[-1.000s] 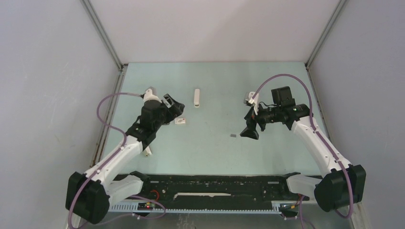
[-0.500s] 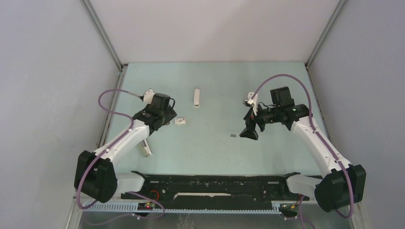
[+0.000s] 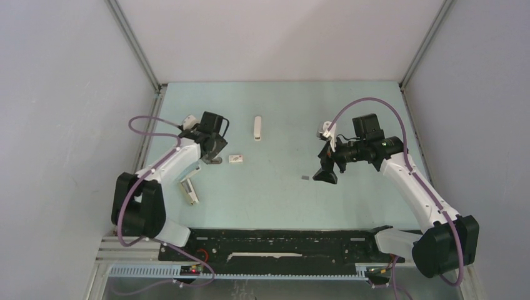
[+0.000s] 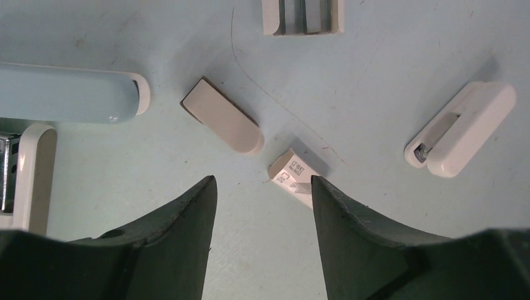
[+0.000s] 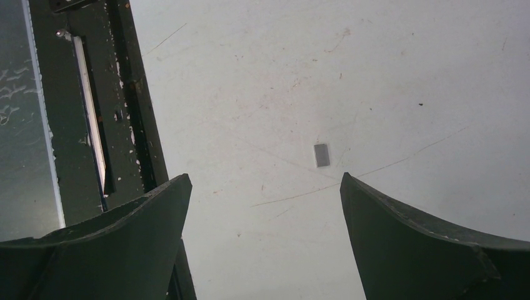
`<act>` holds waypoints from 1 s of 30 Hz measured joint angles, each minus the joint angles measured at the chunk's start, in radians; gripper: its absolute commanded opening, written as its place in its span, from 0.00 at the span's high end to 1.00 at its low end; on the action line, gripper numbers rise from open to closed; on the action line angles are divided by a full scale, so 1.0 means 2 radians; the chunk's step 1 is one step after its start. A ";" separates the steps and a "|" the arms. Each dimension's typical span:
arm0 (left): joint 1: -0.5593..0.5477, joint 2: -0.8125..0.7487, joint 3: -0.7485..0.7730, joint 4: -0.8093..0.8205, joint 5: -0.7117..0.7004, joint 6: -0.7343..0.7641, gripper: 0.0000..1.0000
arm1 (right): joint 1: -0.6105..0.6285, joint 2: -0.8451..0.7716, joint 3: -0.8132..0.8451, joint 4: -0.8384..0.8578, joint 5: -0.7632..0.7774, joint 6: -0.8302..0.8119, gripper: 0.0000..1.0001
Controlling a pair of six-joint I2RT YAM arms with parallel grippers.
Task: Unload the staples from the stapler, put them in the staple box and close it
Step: Pick up the stapler from the center of the board.
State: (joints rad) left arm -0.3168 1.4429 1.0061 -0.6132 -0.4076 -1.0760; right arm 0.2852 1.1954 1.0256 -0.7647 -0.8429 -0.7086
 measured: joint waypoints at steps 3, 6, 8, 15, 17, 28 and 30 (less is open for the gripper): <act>0.005 0.027 0.024 -0.011 0.000 -0.004 0.36 | 0.000 0.000 0.000 0.000 0.000 0.000 0.00; 0.010 0.048 0.038 -0.020 0.005 -0.008 0.35 | 0.000 0.000 0.000 0.000 0.001 0.000 0.00; 0.012 0.057 0.040 -0.025 0.008 -0.008 0.34 | 0.000 0.000 0.000 0.000 0.002 0.000 0.00; 0.023 0.093 0.052 -0.042 0.014 -0.011 0.34 | 0.000 0.000 0.000 0.000 0.002 0.000 0.00; 0.027 0.103 0.056 -0.044 0.015 -0.012 0.35 | 0.001 0.000 0.000 0.000 0.002 0.000 0.00; 0.040 0.140 0.071 -0.047 0.027 -0.012 0.55 | 0.001 0.000 0.000 0.000 0.002 0.000 0.00; 0.040 0.140 0.071 -0.047 0.027 -0.011 0.56 | 0.001 0.000 0.000 0.000 0.002 0.000 0.00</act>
State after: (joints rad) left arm -0.2367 1.7226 1.1488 -0.7067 -0.3538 -1.0981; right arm 0.2878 1.1950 1.0256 -0.7650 -0.8383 -0.7094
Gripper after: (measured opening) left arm 0.460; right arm 0.993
